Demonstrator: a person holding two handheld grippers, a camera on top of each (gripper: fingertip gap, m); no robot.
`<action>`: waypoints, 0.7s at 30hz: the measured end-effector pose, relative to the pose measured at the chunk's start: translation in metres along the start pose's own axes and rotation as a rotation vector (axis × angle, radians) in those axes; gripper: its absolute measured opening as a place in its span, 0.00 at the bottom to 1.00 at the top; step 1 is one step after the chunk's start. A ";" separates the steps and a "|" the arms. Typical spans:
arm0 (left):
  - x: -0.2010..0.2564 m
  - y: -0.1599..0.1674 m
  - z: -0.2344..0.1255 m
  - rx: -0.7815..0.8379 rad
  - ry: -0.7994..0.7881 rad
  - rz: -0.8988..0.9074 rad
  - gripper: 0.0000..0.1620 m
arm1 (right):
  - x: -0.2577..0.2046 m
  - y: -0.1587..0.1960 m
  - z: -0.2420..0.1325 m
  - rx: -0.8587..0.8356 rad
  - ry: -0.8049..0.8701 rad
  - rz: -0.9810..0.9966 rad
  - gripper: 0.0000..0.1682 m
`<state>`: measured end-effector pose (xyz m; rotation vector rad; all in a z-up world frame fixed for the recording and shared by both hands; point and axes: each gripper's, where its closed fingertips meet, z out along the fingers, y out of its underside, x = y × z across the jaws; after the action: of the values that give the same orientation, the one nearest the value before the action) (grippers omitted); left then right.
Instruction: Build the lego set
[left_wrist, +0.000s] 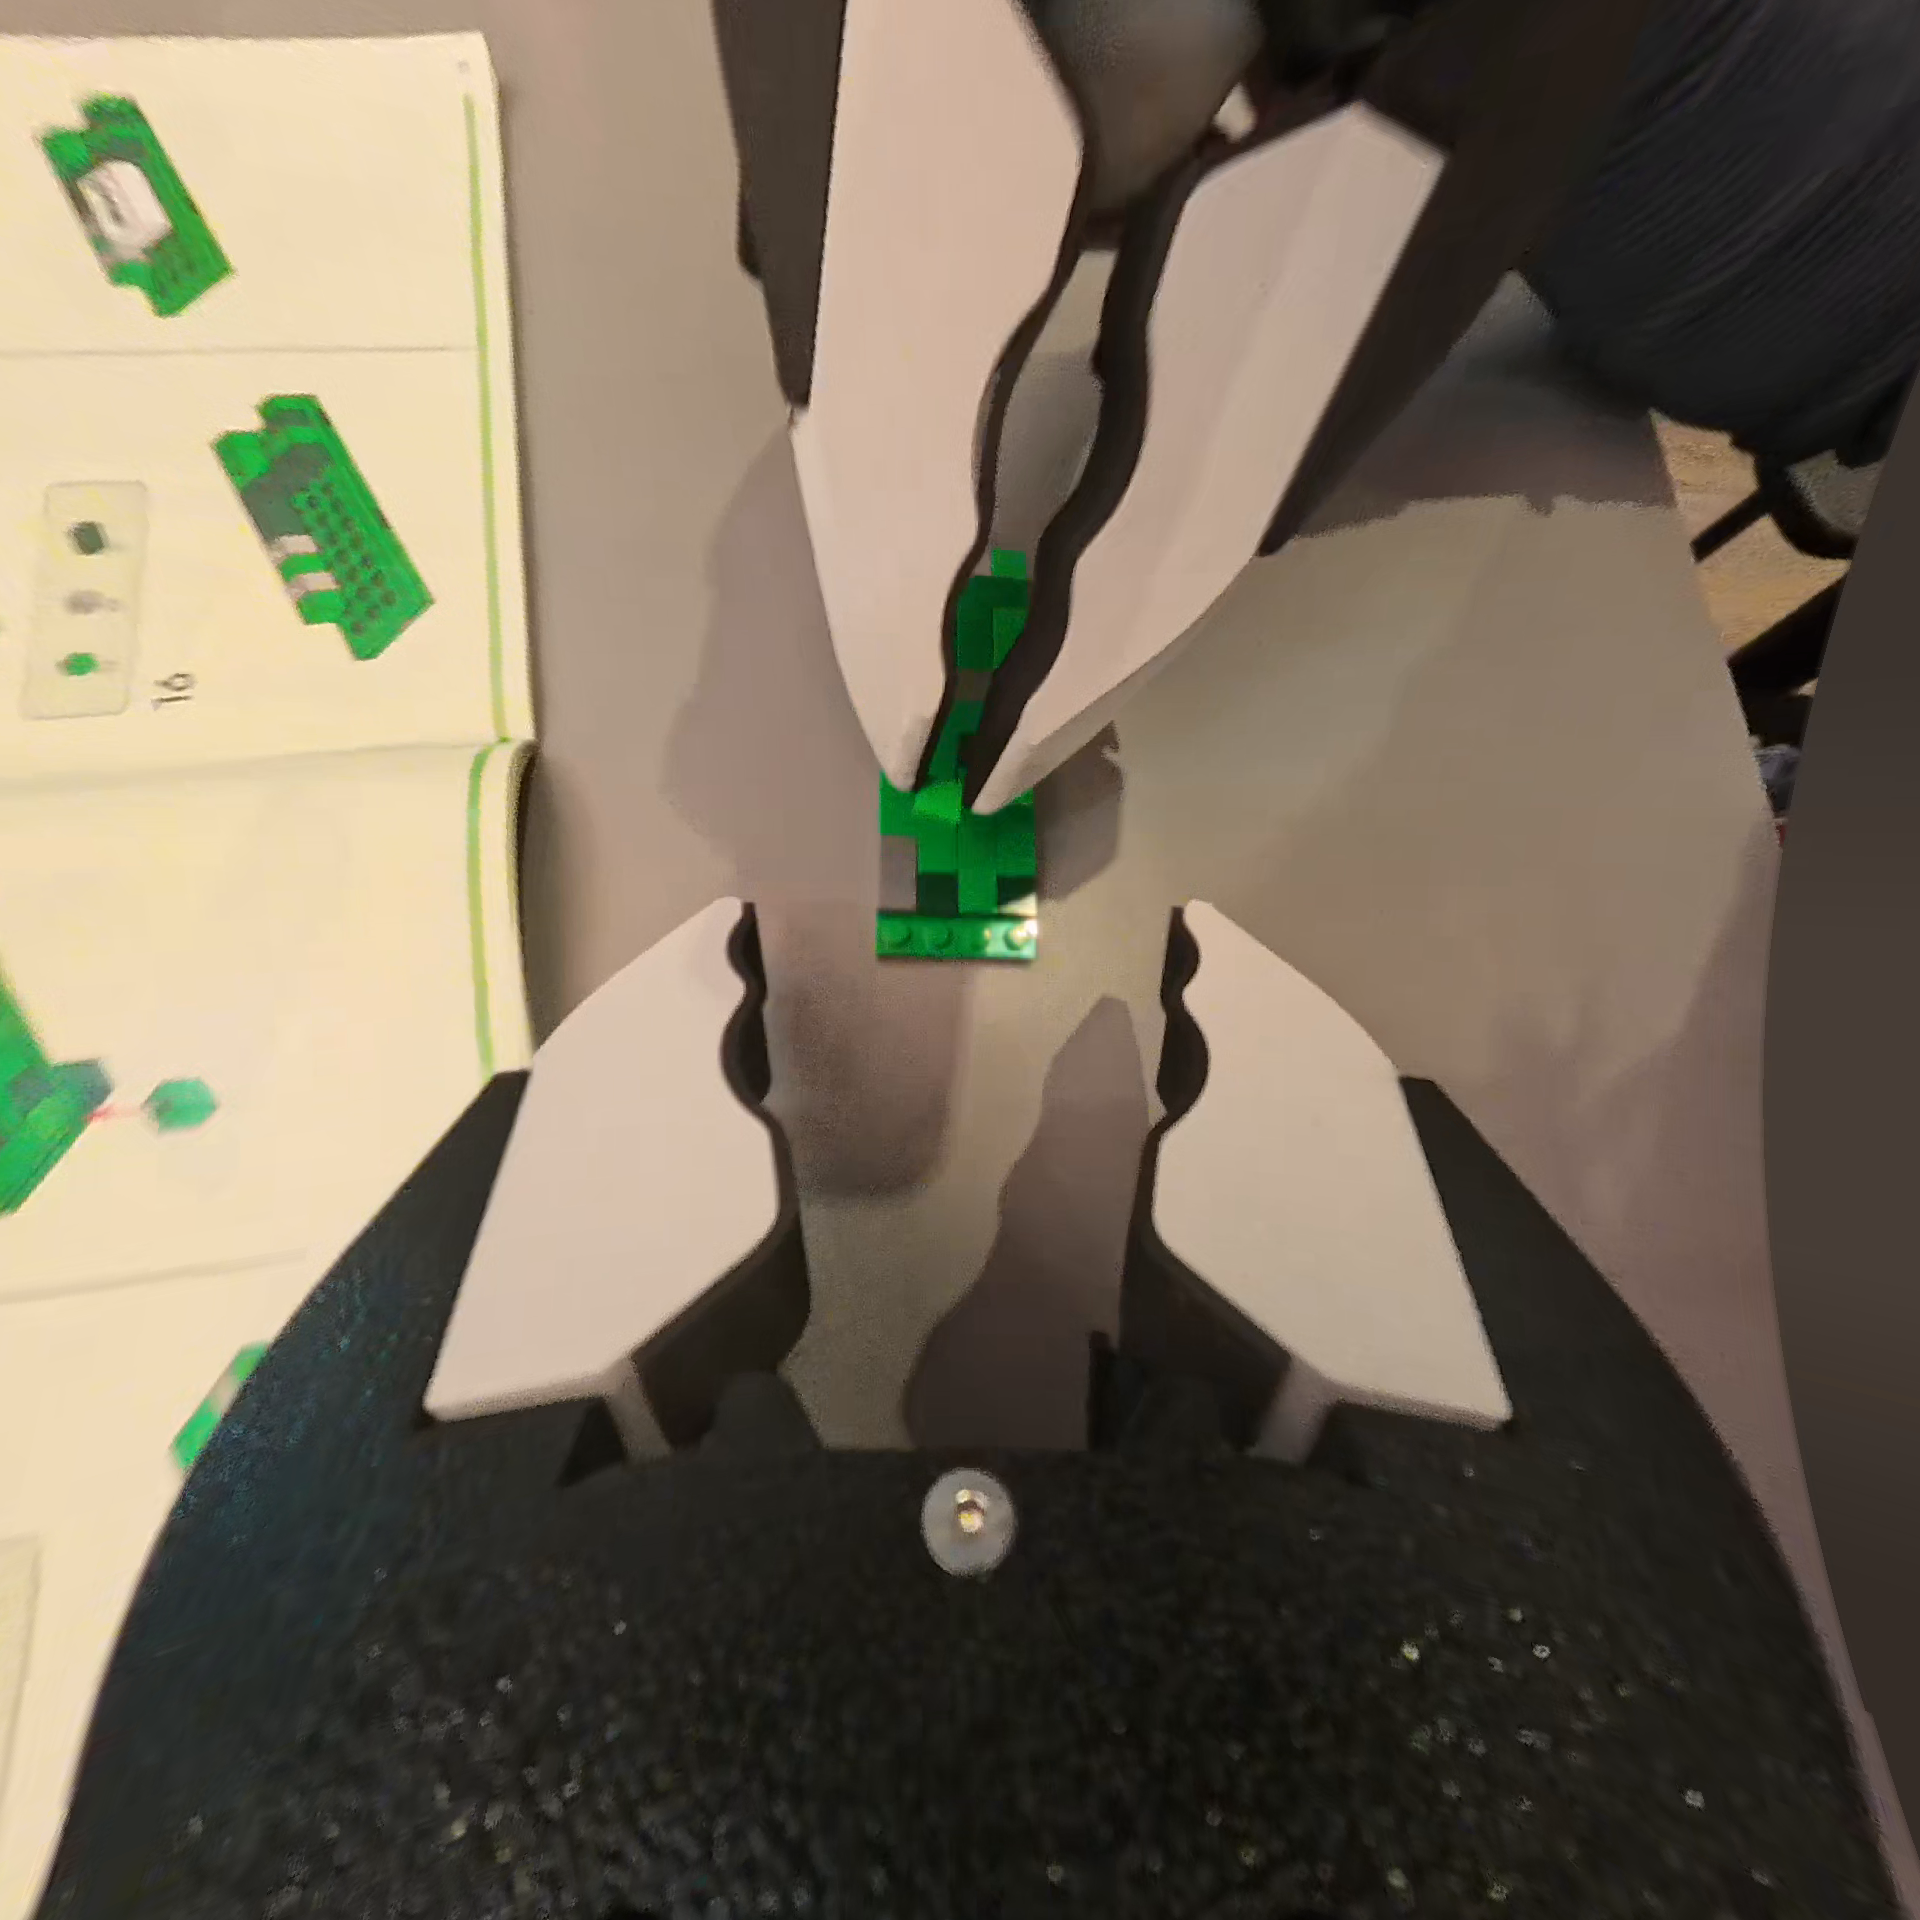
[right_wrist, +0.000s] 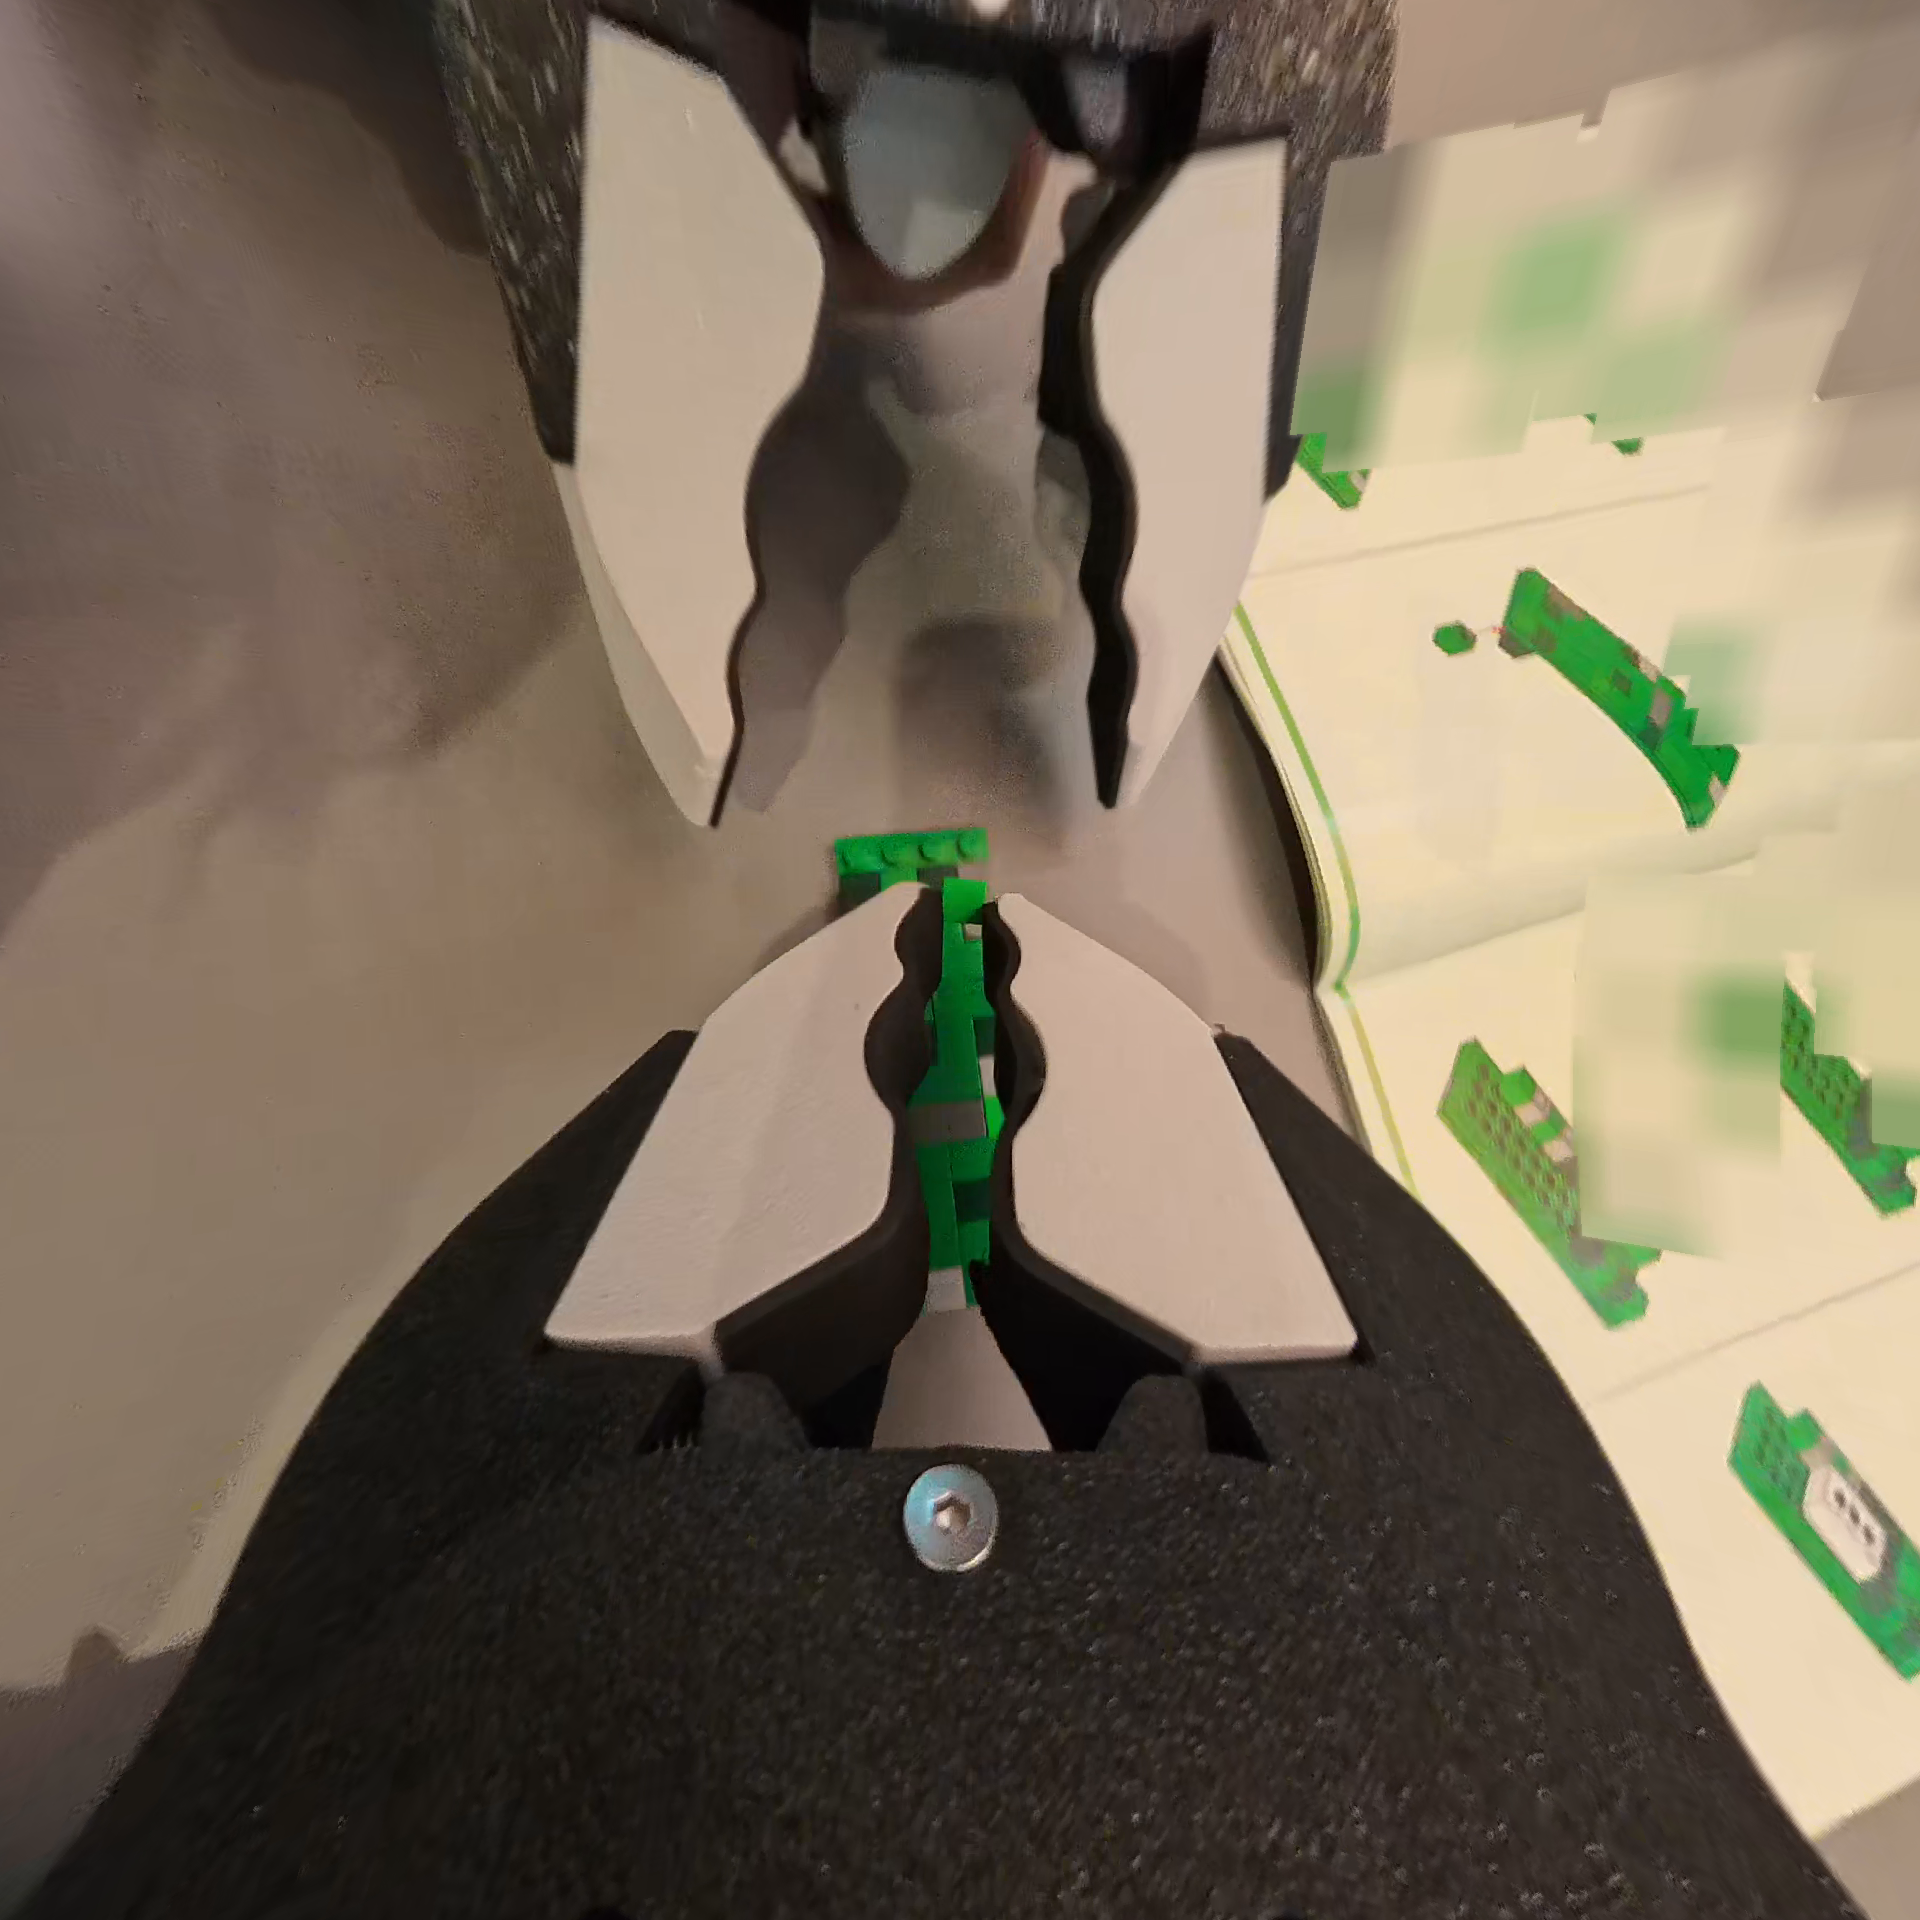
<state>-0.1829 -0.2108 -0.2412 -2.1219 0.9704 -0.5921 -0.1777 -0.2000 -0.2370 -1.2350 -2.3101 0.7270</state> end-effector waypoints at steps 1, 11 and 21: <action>0.000 -0.001 -0.008 0.023 -0.027 0.012 0.45 | 0.000 -0.002 0.004 -0.014 -0.003 -0.019 0.04; 0.010 0.003 -0.031 0.115 -0.045 0.062 0.37 | 0.000 -0.003 0.024 -0.119 -0.057 -0.060 0.04; 0.021 0.008 -0.004 0.015 -0.007 0.254 0.32 | 0.001 0.002 0.026 -0.158 -0.076 -0.075 0.04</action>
<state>-0.1763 -0.2327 -0.2418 -1.9460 1.2040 -0.4629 -0.1918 -0.2051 -0.2577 -1.1980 -2.5035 0.5842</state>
